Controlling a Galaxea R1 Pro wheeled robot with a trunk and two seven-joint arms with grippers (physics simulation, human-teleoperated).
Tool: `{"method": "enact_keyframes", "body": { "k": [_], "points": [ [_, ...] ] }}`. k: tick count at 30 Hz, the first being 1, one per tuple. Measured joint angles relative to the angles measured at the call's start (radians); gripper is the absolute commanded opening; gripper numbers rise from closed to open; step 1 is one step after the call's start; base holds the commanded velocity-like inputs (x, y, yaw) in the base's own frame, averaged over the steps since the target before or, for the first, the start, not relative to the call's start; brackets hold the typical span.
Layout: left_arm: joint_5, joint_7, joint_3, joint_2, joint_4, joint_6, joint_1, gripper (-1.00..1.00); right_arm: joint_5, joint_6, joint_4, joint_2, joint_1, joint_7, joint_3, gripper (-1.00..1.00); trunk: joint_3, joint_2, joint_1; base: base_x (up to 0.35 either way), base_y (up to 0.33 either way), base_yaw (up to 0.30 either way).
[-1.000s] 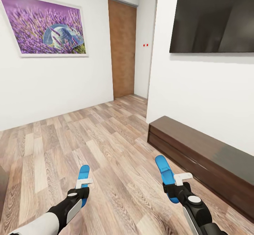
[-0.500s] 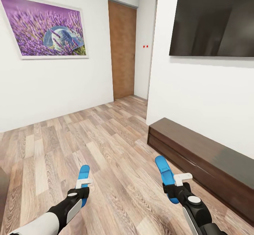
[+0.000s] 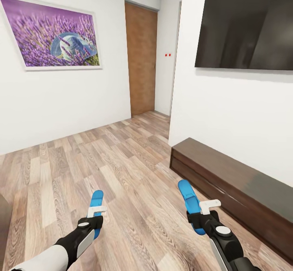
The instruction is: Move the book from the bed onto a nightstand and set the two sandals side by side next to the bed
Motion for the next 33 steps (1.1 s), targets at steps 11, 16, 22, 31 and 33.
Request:
{"method": "enact_keyframes", "body": {
  "k": [11,16,22,31,33],
  "points": [
    [0.0,0.0,0.0,0.0,0.0,0.0,0.0,-1.0,0.001,0.0,0.0,0.001,0.0,0.0,0.0,-1.0,0.034,0.077,-0.042,0.0,0.0,0.0],
    [0.0,0.0,0.0,0.0,0.0,0.0,0.0,-1.0,0.002,0.0,0.0,0.001,0.0,0.0,0.0,-1.0,0.05,0.112,-0.061,0.0,0.0,0.0],
    [0.0,0.001,-0.001,0.0,0.0,0.0,0.0,-1.0,0.003,0.0,0.0,0.002,0.0,-0.001,0.0,-1.0,0.069,0.154,-0.084,0.0,0.0,0.0],
    [-0.001,0.001,-0.001,0.0,0.0,-0.001,0.0,-1.0,0.003,0.0,0.001,0.002,0.0,-0.002,0.0,-1.0,0.097,0.217,-0.119,0.0,0.0,0.0],
    [-0.001,0.001,-0.001,0.0,0.0,-0.001,0.0,-1.0,0.003,0.0,0.001,0.001,0.0,-0.002,0.0,-1.0,0.103,0.231,-0.127,0.0,0.0,0.0]
  ]
}}
